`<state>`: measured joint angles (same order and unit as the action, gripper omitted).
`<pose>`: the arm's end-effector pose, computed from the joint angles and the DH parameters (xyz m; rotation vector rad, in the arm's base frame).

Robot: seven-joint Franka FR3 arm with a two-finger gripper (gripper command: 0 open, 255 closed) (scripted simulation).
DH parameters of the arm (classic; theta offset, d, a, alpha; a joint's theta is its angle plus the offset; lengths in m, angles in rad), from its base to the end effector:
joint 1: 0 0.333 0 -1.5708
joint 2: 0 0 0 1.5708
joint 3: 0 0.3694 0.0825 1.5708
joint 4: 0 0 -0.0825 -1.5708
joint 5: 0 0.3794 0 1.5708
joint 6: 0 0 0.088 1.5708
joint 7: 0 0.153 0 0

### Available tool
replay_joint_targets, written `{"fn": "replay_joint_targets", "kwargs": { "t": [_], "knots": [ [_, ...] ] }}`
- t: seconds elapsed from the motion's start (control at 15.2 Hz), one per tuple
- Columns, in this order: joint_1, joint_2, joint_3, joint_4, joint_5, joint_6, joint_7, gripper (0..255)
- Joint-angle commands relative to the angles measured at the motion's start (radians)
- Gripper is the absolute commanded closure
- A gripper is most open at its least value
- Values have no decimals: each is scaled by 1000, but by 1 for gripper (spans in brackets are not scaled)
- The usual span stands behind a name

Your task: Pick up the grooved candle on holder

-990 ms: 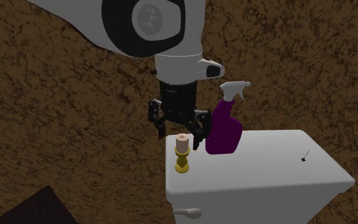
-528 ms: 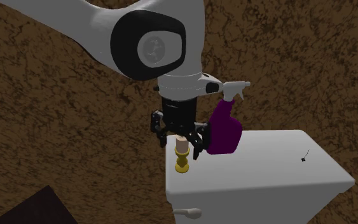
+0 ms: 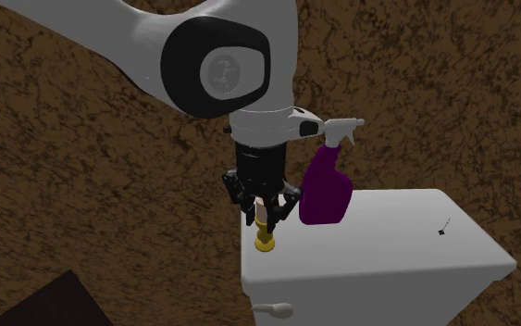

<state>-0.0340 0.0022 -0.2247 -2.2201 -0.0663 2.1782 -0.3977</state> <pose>0.4978 -0.1369 0.3812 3.0910 0.2759 -0.0918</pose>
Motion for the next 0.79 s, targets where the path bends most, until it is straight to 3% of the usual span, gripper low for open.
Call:
{"fn": "replay_joint_targets", "kwargs": {
  "t": [0.0, 0.73],
  "knots": [
    [0, 0, 0, 0, 0, 0, 0, 255],
    [2, -61, 3, 72, -10, -133, 3, 255]
  ]
}}
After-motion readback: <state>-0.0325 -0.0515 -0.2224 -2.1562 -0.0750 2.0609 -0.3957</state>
